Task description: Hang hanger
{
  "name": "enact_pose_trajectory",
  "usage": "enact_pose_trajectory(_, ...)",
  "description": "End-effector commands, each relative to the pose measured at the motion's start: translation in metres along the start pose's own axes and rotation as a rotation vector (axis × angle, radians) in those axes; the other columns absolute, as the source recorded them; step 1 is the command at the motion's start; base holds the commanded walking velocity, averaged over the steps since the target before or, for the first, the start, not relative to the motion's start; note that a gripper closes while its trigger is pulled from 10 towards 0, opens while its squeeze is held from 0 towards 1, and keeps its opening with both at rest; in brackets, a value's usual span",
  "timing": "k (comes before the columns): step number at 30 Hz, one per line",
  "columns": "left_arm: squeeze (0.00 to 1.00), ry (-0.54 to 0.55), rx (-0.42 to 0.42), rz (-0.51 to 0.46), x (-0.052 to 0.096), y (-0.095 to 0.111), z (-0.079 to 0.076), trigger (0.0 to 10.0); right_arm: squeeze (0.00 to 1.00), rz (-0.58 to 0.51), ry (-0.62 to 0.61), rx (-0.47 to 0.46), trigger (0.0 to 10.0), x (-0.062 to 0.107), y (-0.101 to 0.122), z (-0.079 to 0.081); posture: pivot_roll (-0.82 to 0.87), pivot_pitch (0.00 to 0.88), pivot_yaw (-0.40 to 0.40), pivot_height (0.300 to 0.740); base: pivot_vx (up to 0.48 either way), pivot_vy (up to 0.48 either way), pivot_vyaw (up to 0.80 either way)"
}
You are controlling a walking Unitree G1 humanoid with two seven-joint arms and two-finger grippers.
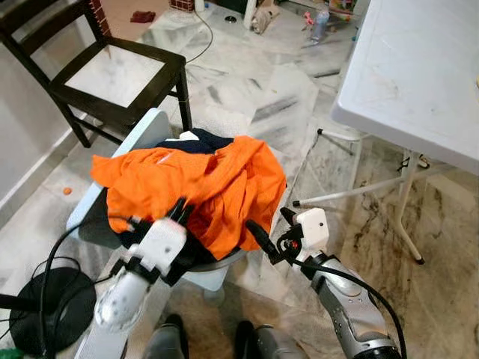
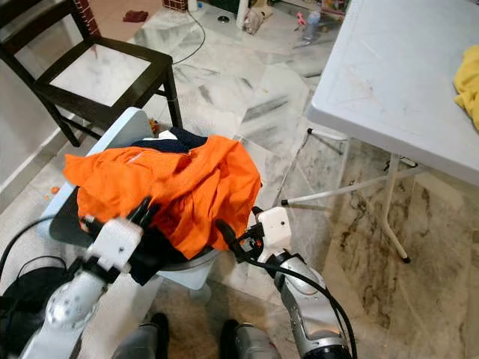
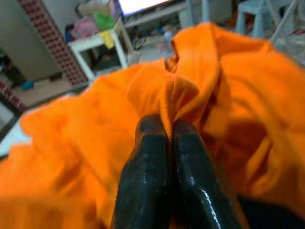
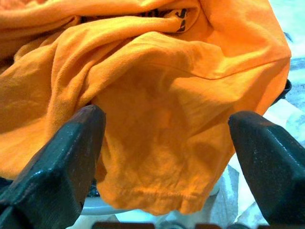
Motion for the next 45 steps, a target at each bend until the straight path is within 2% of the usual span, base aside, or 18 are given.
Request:
enact_pose_trajectory(1,0.0,-0.004,0.048,0.088,0.009,-0.016,-0.008,0.0,0.0,0.034,0.004,-0.003,10.0,0.003,-0.008,-0.002,0.17,0.272,-0.14,0.74,0.0,0.0,0.0)
enact_pose_trajectory(4,0.0,-0.005,0.07,0.138,0.014,-0.027,-0.012,0.0,0.0,0.035,0.014,0.002,10.0,0.0,-0.008,0.0,0.17,0.268,-0.144,0.74,0.0,0.0,0.0)
enact_pose_trajectory(8,0.0,0.014,0.058,0.141,0.013,-0.029,-0.01,0.0,0.0,0.034,0.019,0.003,10.0,-0.003,-0.007,0.0,0.18,0.264,-0.147,0.74,0.0,0.0,0.0)
enact_pose_trajectory(16,0.0,0.014,-0.016,0.063,-0.003,-0.02,-0.008,0.0,0.0,0.026,0.02,0.003,10.0,-0.005,-0.007,0.002,0.18,0.256,-0.139,0.74,0.0,0.0,0.0)
enact_pose_trajectory(18,0.0,0.024,-0.012,0.056,-0.006,-0.019,-0.008,0.0,0.0,0.012,0.005,0.003,10.0,-0.005,-0.005,0.0,0.18,0.256,-0.136,0.74,0.0,0.0,0.0)
enact_pose_trajectory(21,0.0,0.077,0.058,0.069,-0.016,-0.014,-0.001,0.0,0.0,-0.048,-0.085,0.009,10.0,-0.005,0.007,-0.012,0.17,0.257,-0.133,0.74,0.0,0.0,0.0)
enact_pose_trajectory(24,0.0,0.102,0.079,0.056,-0.022,-0.008,0.004,0.0,0.0,-0.075,-0.135,0.004,10.0,-0.004,0.012,-0.019,0.17,0.256,-0.128,0.74,0.0,0.0,0.0)
enact_pose_trajectory(26,0.0,0.128,0.094,0.007,-0.033,0.009,0.01,0.0,0.0,-0.119,-0.215,-0.018,10.0,-0.002,0.023,-0.032,0.16,0.258,-0.119,0.74,0.0,0.0,0.0)
enact_pose_trajectory(27,0.0,0.138,0.101,-0.039,-0.043,0.025,0.013,0.0,0.0,-0.156,-0.288,-0.057,10.0,0.001,0.032,-0.044,0.16,0.26,-0.111,0.74,0.0,0.0,0.0)
enact_pose_trajectory(29,0.0,0.138,0.103,-0.047,-0.046,0.029,0.012,0.0,0.0,-0.166,-0.314,-0.074,10.0,0.002,0.034,-0.049,0.16,0.261,-0.108,0.74,0.0,0.0,0.0)
enact_pose_trajectory(31,0.0,0.112,0.112,-0.039,-0.052,0.031,0.003,0.0,0.0,-0.183,-0.377,-0.113,10.0,0.007,0.034,-0.058,0.14,0.253,-0.091,0.74,0.0,0.0,0.0)
enact_pose_trajectory(33,0.0,0.097,0.123,-0.022,-0.051,0.028,-0.001,0.0,0.0,-0.182,-0.384,-0.114,10.0,0.009,0.033,-0.058,0.13,0.247,-0.081,0.74,0.0,0.0,0.0)
enact_pose_trajectory(34,0.0,0.085,0.133,-0.005,-0.05,0.025,-0.004,3.5,0.0,-0.182,-0.386,-0.114,10.0,0.01,0.032,-0.057,0.13,0.247,-0.081,0.74,0.0,0.0,0.0)
enact_pose_trajectory(35,0.0,0.071,0.143,0.008,-0.049,0.023,-0.007,6.0,0.0,-0.182,-0.387,-0.113,10.0,0.011,0.031,-0.056,0.13,0.241,-0.078,0.74,0.0,0.0,0.0)
enact_pose_trajectory(36,0.0,0.047,0.149,0.017,-0.048,0.021,-0.009,10.0,0.0,-0.184,-0.395,-0.113,10.0,0.011,0.03,-0.054,0.12,0.242,-0.074,0.74,0.0,0.0,0.0)
enact_pose_trajectory(40,0.0,0.031,0.175,0.02,-0.049,0.022,-0.007,10.0,0.0,-0.18,-0.413,-0.138,10.0,0.01,0.028,-0.055,0.14,0.217,-0.09,0.74,0.0,0.0,-0.13)
enact_pose_trajectory(45,0.0,0.046,0.224,0.03,-0.057,0.026,-0.006,10.0,0.0,-0.136,-0.371,-0.133,10.0,0.005,0.022,-0.053,0.15,0.248,-0.086,0.74,0.0,0.0,-0.5)
Point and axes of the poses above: a point about 5 cm out from each wrist's last joint towards the gripper, its own x axis pointing back from the gripper into the wrist, its own y axis along the axis of the wrist's last joint, z = x × y, the point moved 2 cm from there along -x, pointing out of the wrist towards the gripper, and after that the axes turned 5 degrees about -x, right-handed, at the moved point
